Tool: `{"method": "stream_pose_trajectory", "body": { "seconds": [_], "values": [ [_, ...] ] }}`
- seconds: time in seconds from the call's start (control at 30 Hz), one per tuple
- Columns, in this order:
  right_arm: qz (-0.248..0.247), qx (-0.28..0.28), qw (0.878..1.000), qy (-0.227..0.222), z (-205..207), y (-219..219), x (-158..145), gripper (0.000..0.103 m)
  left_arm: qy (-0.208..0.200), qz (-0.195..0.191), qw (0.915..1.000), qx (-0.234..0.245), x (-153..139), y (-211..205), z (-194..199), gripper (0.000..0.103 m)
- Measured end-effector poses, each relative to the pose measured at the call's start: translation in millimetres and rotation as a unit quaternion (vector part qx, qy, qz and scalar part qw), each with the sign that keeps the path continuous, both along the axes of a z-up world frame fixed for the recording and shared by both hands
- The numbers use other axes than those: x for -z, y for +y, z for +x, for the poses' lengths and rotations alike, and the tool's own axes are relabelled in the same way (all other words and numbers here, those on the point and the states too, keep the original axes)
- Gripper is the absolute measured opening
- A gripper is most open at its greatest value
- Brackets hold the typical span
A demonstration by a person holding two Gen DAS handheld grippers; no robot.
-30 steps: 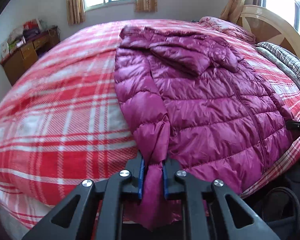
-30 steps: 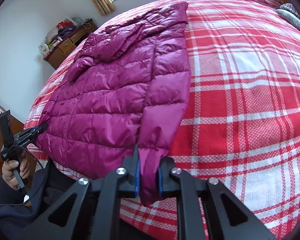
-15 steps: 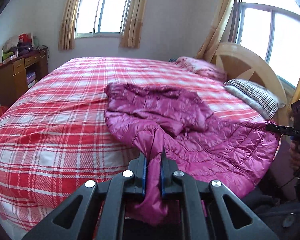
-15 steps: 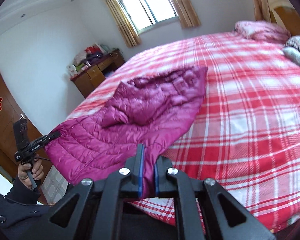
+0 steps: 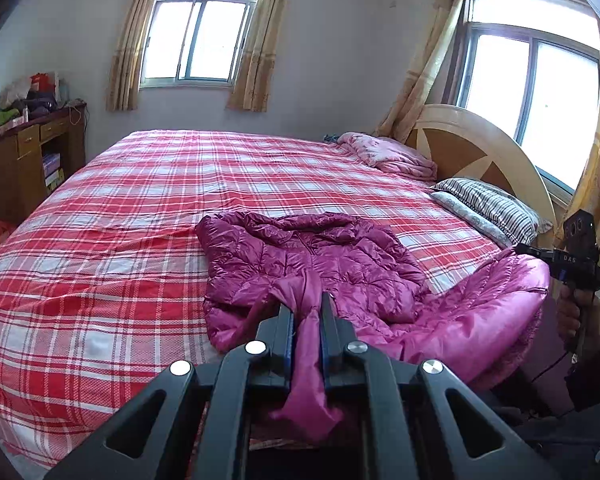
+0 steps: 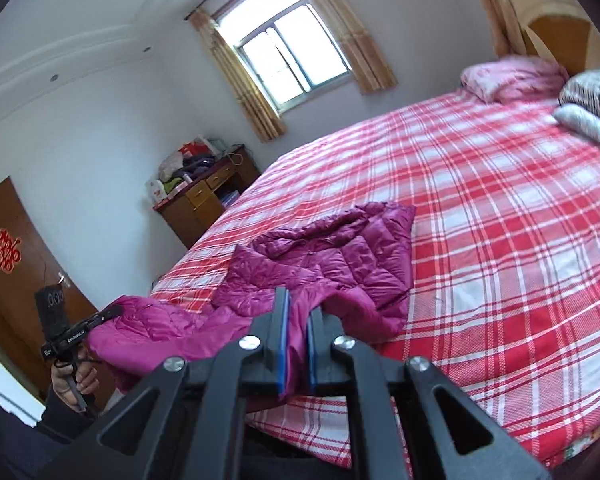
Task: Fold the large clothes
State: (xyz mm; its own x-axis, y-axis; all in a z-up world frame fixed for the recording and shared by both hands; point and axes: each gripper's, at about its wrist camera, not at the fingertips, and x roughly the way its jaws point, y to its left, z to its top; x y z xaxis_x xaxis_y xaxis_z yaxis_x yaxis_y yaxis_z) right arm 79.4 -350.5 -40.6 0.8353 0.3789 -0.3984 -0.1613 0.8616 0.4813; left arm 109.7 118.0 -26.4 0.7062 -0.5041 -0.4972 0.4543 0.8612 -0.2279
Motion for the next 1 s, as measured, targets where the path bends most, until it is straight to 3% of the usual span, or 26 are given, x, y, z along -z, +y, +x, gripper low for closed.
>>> {"method": "stream_pose_trajectory", "body": {
  "seconds": [0.23, 0.47, 0.57, 0.67, 0.7, 0.73, 0.8, 0.9, 1.0],
  "values": [
    [-0.004, 0.013, 1.000, 0.006, 70, -7, -5, 0.010, 0.050, -0.045, 0.9977, 0.004, 7, -2, 96, 0.009],
    [0.004, 0.034, 0.999, 0.036, 152, -28, 10, 0.010, 0.064, -0.004, 0.9975, -0.032, 17, -21, 166, 0.013],
    [0.006, 0.046, 0.998, 0.047, 179, -35, 17, 0.010, 0.065, -0.007, 0.9967, -0.048, 16, -22, 189, 0.016],
    [0.005, 0.059, 0.997, 0.057, 199, -40, 22, 0.010, 0.067, -0.043, 0.9947, -0.065, 6, -13, 205, 0.028],
    [0.006, 0.062, 0.996, 0.060, 205, -42, 23, 0.010, 0.064, -0.056, 0.9935, -0.075, 3, -8, 209, 0.037],
    [0.008, 0.065, 0.996, 0.064, 211, -45, 26, 0.010, 0.054, -0.061, 0.9924, -0.092, -2, -3, 211, 0.056],
    [0.007, 0.065, 0.995, 0.074, 223, -47, 29, 0.010, 0.023, -0.057, 0.9895, -0.131, -11, 3, 211, 0.079],
    [-0.004, 0.068, 0.994, 0.088, 240, -47, 36, 0.010, -0.010, -0.050, 0.9858, -0.160, -20, 4, 207, 0.081],
    [-0.006, 0.079, 0.991, 0.106, 259, -51, 49, 0.010, -0.050, 0.005, 0.9874, -0.150, -18, -29, 195, 0.081]
  ]
}}
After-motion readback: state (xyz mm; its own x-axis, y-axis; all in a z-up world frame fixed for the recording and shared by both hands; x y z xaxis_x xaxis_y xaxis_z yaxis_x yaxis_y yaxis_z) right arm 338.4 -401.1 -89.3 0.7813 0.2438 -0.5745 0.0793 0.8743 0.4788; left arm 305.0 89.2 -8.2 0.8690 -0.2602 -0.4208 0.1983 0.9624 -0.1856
